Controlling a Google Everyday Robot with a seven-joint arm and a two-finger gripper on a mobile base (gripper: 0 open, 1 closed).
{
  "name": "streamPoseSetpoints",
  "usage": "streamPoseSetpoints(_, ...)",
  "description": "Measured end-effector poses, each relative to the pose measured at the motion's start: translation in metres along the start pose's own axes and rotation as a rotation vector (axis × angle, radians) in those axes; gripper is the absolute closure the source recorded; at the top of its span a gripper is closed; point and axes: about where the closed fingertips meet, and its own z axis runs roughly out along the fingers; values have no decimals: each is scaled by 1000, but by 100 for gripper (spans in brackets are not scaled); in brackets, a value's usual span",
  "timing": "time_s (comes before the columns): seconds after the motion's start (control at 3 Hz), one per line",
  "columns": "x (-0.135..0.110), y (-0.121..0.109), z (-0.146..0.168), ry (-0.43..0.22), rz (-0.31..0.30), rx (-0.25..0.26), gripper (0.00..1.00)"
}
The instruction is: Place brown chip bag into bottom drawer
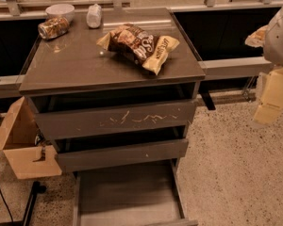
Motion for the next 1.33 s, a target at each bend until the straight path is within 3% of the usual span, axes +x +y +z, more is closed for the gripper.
streamPoseSetpoints(0.33, 0, 0, 0, -1, -1, 3, 0)
streamPoseSetpoints(0.67, -6, -9, 4, -21, -42, 38, 0)
streamPoseSetpoints(1.33, -31, -28, 15, -128, -196, 137, 0)
